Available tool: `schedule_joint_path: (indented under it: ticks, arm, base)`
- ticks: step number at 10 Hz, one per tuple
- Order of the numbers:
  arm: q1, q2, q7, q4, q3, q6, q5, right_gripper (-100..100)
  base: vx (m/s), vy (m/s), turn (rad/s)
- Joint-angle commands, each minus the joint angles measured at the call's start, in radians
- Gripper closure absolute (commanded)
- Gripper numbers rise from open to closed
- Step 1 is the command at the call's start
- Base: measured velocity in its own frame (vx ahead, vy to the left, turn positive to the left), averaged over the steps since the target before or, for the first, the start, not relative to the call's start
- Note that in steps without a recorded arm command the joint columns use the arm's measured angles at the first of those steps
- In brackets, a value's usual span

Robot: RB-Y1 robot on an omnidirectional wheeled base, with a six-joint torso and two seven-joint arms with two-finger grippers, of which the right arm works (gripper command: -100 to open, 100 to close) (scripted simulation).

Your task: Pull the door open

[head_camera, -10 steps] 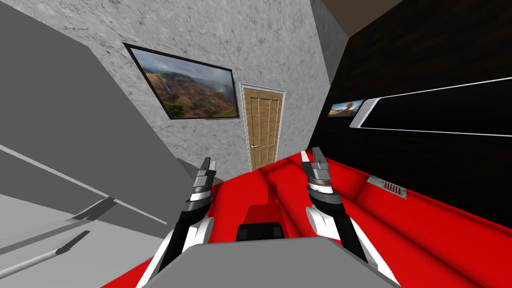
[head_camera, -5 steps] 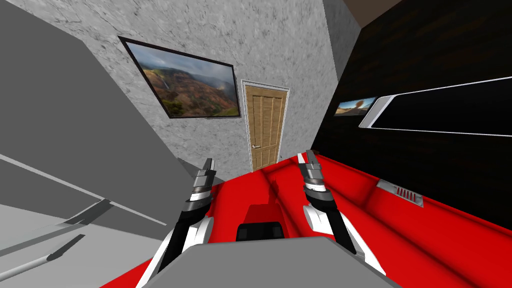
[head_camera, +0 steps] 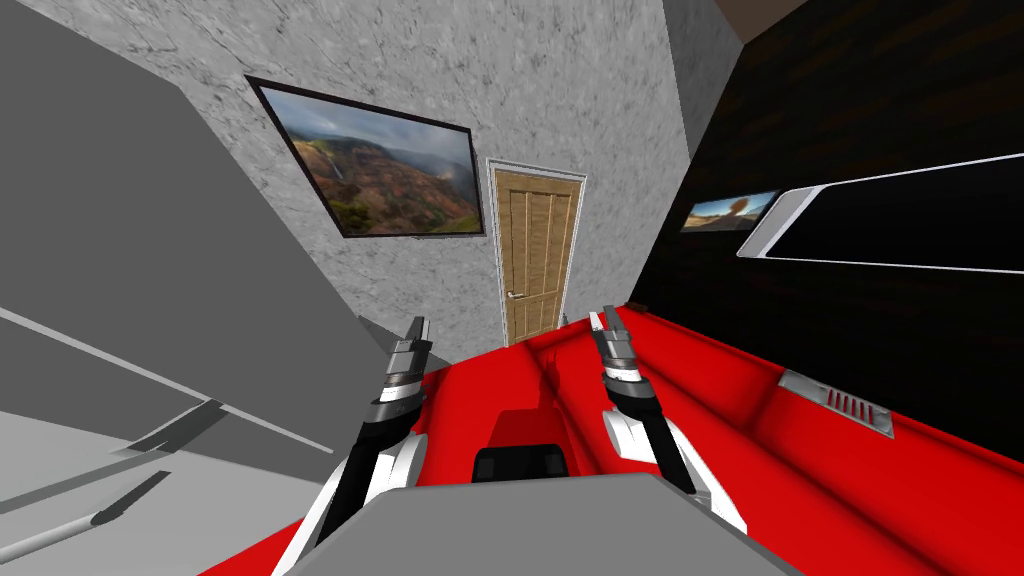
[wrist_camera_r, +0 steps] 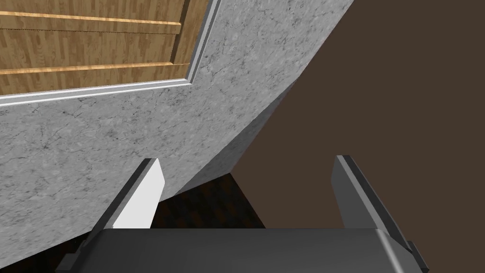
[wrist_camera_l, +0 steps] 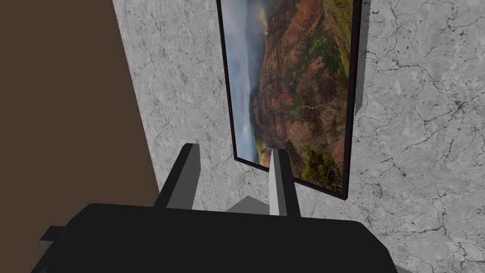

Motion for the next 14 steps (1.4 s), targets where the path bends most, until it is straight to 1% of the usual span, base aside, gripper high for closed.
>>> schedule_joint_path:
  ticks: [1, 3, 9, 10, 14]
  arm:
    - [-0.023, -0.008, -0.006, 0.045, -0.008, -0.003, -0.003, -100]
    - [-0.044, -0.015, -0.012, 0.098, -0.013, -0.011, -0.004, -100]
    - [-0.115, -0.034, -0.032, 0.281, -0.029, -0.039, -0.009, -100]
    - [-0.115, -0.034, -0.032, 0.284, -0.029, -0.039, -0.009, -100]
    - [-0.167, -0.046, -0.046, 0.419, -0.041, -0.060, -0.012, -100]
  base:
    - [0.096, 0.009, 0.069]
    - [0.084, 0.013, 0.071]
    - [0.098, 0.000, 0.078]
    - [0.069, -0.004, 0.027]
    - [0.083, 0.002, 0.078]
